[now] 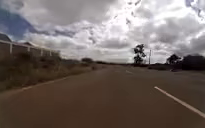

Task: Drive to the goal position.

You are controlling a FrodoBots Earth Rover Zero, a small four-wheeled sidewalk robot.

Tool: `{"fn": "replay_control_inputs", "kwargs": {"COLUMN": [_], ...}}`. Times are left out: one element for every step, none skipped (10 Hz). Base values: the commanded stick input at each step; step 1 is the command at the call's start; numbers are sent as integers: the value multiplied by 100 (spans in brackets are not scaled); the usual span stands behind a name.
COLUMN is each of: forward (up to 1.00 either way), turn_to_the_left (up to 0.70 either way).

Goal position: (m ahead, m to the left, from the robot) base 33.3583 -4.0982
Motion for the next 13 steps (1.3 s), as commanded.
{"fn": "replay_control_inputs", "kwargs": {"forward": [85, 85, 85, 85, 85, 85, 85, 85, 85, 85, 85, 85, 85], "turn_to_the_left": [0, 0, 0, 0, 0, 0, 0, 0, 0, 0, 0, 0, 0]}}
